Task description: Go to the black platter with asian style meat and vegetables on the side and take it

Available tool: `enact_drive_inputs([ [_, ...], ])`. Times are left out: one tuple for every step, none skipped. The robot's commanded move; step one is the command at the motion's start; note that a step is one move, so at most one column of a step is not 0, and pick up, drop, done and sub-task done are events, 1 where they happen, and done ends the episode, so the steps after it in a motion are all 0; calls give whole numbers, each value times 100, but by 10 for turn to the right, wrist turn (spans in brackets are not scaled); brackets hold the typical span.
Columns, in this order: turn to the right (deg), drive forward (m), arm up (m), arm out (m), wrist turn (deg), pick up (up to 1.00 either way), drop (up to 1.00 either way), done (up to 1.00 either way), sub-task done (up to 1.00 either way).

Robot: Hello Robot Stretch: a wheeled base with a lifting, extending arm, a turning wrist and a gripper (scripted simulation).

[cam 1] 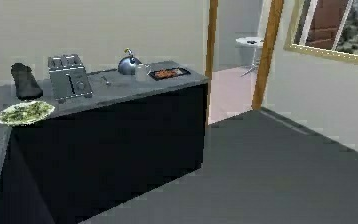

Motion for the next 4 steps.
enact_drive_inputs([
  [0,75,0,0,0,0,0,0,0],
  [-450,0,0,0,0,0,0,0,0],
  [-450,0,0,0,0,0,0,0,0],
  [0,0,50,0,0,0,0,0,0],
])
